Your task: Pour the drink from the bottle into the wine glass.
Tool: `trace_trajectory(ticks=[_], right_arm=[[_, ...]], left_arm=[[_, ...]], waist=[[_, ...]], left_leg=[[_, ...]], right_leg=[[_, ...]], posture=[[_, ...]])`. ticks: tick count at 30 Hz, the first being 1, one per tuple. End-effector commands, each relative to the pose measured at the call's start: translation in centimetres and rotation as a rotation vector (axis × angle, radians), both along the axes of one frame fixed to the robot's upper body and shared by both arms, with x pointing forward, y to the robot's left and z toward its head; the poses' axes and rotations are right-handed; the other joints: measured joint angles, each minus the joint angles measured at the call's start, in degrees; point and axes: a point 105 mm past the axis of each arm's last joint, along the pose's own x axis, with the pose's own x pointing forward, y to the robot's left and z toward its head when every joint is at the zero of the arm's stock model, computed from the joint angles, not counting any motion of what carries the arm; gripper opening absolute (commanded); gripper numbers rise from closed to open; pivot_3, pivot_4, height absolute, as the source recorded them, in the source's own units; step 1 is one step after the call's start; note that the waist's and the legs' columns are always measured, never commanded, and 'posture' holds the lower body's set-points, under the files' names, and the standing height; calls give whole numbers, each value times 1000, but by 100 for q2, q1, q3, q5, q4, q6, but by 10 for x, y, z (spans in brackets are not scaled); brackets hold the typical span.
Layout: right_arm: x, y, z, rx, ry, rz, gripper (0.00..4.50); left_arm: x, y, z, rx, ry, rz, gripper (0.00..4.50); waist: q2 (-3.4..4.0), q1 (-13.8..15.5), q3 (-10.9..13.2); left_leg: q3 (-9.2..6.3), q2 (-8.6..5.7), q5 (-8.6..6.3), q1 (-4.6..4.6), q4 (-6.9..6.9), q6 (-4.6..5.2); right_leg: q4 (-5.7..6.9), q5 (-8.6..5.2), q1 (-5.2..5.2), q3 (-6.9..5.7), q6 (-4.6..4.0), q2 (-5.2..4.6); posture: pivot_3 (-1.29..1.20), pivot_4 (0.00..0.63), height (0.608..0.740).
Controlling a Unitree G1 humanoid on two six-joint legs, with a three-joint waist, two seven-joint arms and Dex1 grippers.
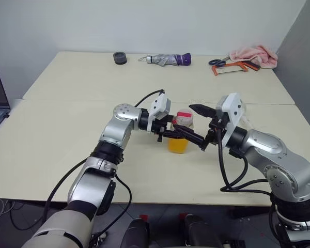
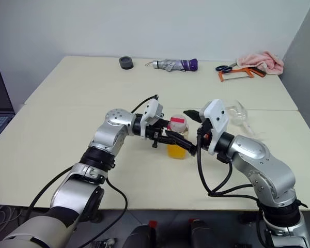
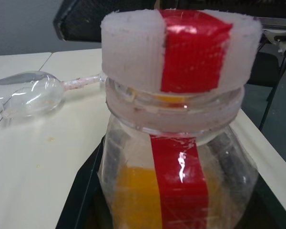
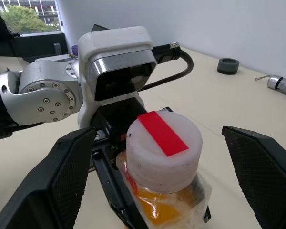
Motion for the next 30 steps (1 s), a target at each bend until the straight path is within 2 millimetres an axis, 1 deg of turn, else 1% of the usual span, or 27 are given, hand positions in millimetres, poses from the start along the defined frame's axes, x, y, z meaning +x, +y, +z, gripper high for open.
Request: trace_trajectory(ticks=[1,2,3,8,9,11,13,16,18,21,24,26,28,30], right_arm=[[-1,4,11,10,-60,6,4144],[-1,5,11,11,-60,5,3960],[-1,5,10,13,-58,4,3665],[-2,7,8,21,-52,7,1953],[-3,7,9,31,-51,8,1849],[-6,7,10,76,-37,20,1853],[-11,7,15,186,0,45,1853],[-14,5,19,297,41,48,1845],[-14,2,19,320,44,30,1774],[-13,-4,20,290,0,-27,1752],[-8,-21,21,181,-100,-137,1742],[-6,-45,20,145,-121,-230,1742],[-11,-71,10,94,-95,-296,1742],[-21,-90,-15,26,-2,-323,1742]], left_arm=[[-3,-3,14,-28,-63,-22,1788],[-3,-3,14,-28,-64,-22,1788],[-3,-3,14,-29,-63,-22,1788],[-4,-3,14,-31,-64,-22,1787],[-4,-4,13,-31,-65,-22,1787],[-5,-4,13,-32,-64,-24,1787],[-6,-5,13,-35,-62,-24,1786],[-6,-5,13,-39,-61,-22,1779],[-7,-5,13,-41,-60,-21,1769],[-7,-5,13,-44,-59,-17,1769],[-7,-5,12,-45,-57,-10,1769],[-7,-2,11,-44,-56,-2,1769],[-6,0,10,-43,-55,9,1769],[-6,2,10,-43,-55,15,1769]], waist=[[0,0,0],[0,0,0],[0,0,0],[0,0,0],[0,0,0],[0,0,0],[0,2,0],[0,-2,0],[0,-3,0],[0,0,0],[1,2,0],[1,4,0],[1,24,0],[0,31,0]], left_leg=[[0,0,0,0,0,0],[0,1,0,0,0,0],[0,0,0,0,0,0],[0,0,0,0,0,0],[0,0,0,0,0,0],[0,1,0,0,0,0],[-1,1,0,0,0,0],[1,2,0,0,0,0],[1,2,0,1,0,0],[-1,1,0,1,1,0],[1,-2,0,0,1,0],[1,-2,0,0,1,0],[-2,-1,0,0,-2,0],[-5,-2,0,-6,-6,0]], right_leg=[[0,0,0,0,0,0],[0,0,0,0,0,0],[0,0,0,0,0,0],[0,0,0,0,0,0],[0,0,0,0,0,0],[0,0,0,0,0,0],[0,0,0,0,0,0],[2,0,0,2,-1,-1],[4,0,0,2,-1,-1],[5,0,0,0,0,-1],[4,0,0,1,0,-2],[2,0,0,1,1,-2],[-1,-1,0,-1,0,-1],[-13,-1,2,-4,0,-1]], posture=[[0,150,740],[0,150,740],[0,150,740],[0,150,740],[0,150,740],[0,150,740],[0,150,740],[0,150,740],[0,150,740],[0,150,740],[0,150,740],[0,150,740],[0,150,740],[0,150,740]])
